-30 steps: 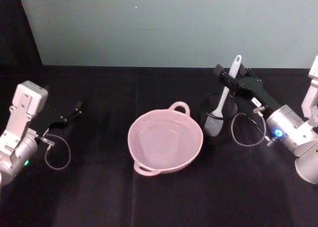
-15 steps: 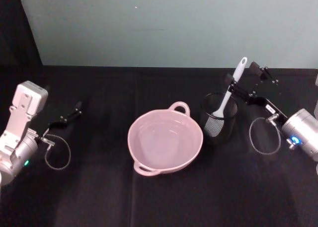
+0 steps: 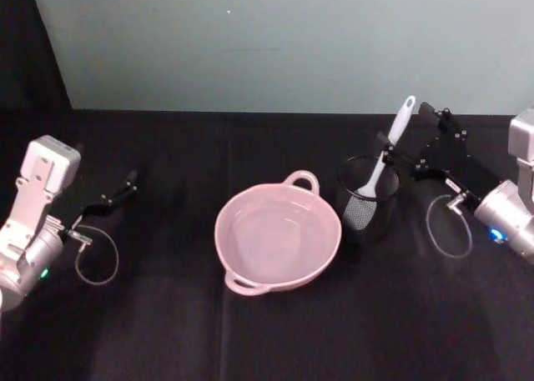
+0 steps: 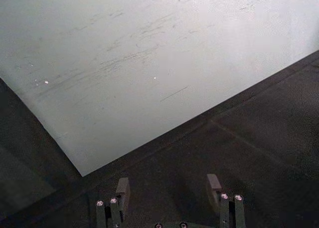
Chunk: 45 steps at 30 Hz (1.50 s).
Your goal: Use the one hand to pick up the spoon and stir the clear water in the bowl.
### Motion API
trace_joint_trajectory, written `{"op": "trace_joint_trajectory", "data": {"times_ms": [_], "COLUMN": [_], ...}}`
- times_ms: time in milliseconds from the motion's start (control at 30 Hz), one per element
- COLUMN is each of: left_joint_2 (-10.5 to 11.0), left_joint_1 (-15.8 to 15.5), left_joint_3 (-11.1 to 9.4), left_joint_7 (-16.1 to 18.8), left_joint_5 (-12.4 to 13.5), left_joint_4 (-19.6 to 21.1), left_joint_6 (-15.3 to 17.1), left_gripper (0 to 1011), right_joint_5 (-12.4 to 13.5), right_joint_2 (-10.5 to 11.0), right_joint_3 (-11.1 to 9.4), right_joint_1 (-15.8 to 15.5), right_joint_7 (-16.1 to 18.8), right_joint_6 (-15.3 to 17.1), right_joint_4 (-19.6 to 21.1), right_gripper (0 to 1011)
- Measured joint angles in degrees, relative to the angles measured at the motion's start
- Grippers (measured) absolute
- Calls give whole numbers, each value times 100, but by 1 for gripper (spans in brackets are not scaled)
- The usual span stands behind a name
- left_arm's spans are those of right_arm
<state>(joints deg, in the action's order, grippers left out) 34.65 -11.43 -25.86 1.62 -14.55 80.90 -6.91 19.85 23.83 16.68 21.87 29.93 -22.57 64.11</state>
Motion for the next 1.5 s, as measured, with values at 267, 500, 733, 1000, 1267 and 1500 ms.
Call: {"op": "trace_joint_trajectory", "data": {"times_ms": [267,500,733,1000,1267,1500], "left_joint_2": [0,0,0,0,0,0], "left_joint_1": [0,0,0,0,0,0], "left_joint_3": [0,0,0,0,0,0], "left_joint_7": [0,0,0,0,0,0], "left_joint_5": [0,0,0,0,0,0], "left_joint_4": [0,0,0,0,0,0], "left_joint_6": [0,0,0,0,0,0], "left_gripper": [1011,1011,1011,1011,1011,1011], "right_joint_5": [-275,-215,-245,-113,-115,-124], "right_joint_2": [251,357,248,111,125,138], "right_joint_3": [-260,-727,-1089,-1250,-1237,-1224], "right_joint_1": [-393,-827,-820,-777,-775,-775], "right_joint_7": [-282,-628,-947,-943,-936,-933], "right_joint_6": [-23,-6,-208,-150,-144,-144], "right_joint_4": [475,719,243,92,97,103], "right_gripper": [1004,1004,1004,1004,1004,1004]}}
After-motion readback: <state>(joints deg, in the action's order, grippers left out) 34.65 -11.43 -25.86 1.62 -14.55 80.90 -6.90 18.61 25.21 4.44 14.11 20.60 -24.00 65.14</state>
